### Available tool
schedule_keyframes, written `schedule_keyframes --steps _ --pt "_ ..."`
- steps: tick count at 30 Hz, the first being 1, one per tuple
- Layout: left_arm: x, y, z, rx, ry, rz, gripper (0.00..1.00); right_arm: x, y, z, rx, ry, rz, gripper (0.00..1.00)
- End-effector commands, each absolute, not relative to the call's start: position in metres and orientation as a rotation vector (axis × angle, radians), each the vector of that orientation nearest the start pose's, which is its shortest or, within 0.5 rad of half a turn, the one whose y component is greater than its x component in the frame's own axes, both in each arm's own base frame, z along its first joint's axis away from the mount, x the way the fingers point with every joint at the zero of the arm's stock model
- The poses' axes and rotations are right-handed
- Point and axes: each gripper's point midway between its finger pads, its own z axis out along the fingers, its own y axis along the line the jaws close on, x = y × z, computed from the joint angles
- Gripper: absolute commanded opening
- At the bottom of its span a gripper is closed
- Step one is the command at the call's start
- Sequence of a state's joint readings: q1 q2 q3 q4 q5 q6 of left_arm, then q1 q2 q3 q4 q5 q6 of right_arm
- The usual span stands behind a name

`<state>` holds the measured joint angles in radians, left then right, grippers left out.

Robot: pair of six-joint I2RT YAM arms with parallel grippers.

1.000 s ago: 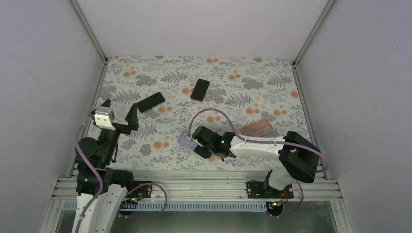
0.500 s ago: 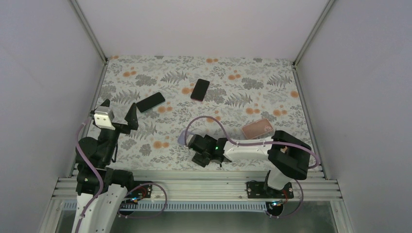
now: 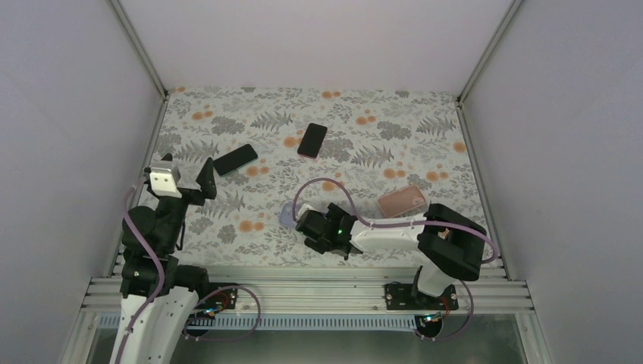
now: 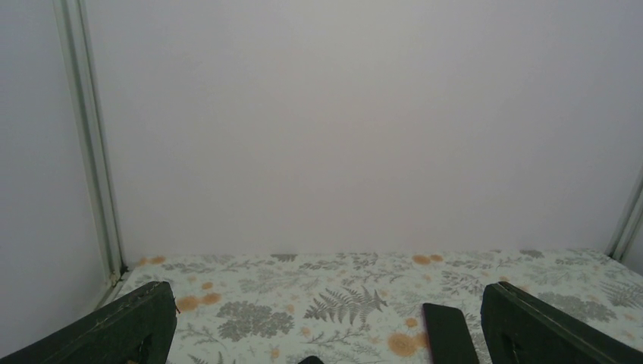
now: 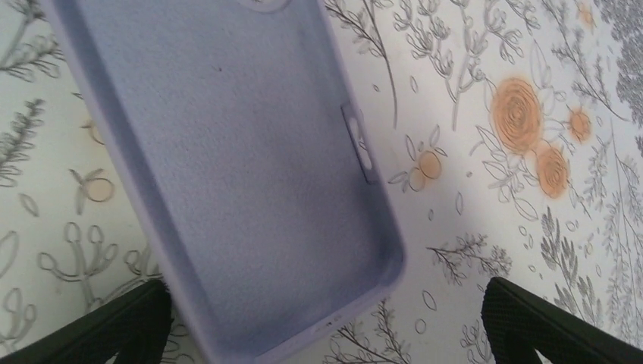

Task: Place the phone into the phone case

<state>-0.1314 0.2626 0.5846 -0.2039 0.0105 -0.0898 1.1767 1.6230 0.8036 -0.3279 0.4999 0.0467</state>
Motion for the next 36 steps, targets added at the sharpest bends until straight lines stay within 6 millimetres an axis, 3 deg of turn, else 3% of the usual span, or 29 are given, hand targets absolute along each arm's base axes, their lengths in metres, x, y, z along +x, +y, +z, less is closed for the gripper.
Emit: schedule_keyframes --steps 1,4,7,10,19,29,36 --pt "0.232 -0.024 0.337 -0.004 1.509 -0.149 1.00 0.222 0.266 0.045 -1.082 2.167 -0.266 0.99" --pt "0.246 -0.019 0.326 -0.039 1.581 -0.124 1.00 0.227 0.262 0.051 -1.033 2.162 -0.243 0.99" --pt "0.265 -0.014 0.310 -0.086 1.690 -0.091 1.00 0.223 0.271 0.061 -1.037 2.132 -0.140 1.00" --pt "0.289 -0.013 0.289 -0.112 1.833 -0.061 1.00 0.217 0.285 0.080 -1.027 2.071 0.017 0.99" --pt "0.370 -0.025 0.234 -0.173 2.158 -0.054 1.00 0.222 0.283 0.142 -0.809 1.898 0.208 0.99" --pt "0.449 -0.050 0.151 -0.190 2.401 -0.143 1.00 0.232 0.250 0.152 -0.577 1.816 0.175 0.99" --pt "0.490 -0.063 0.112 -0.156 2.498 -0.169 1.00 0.229 0.235 0.160 -0.505 1.784 0.196 0.99"
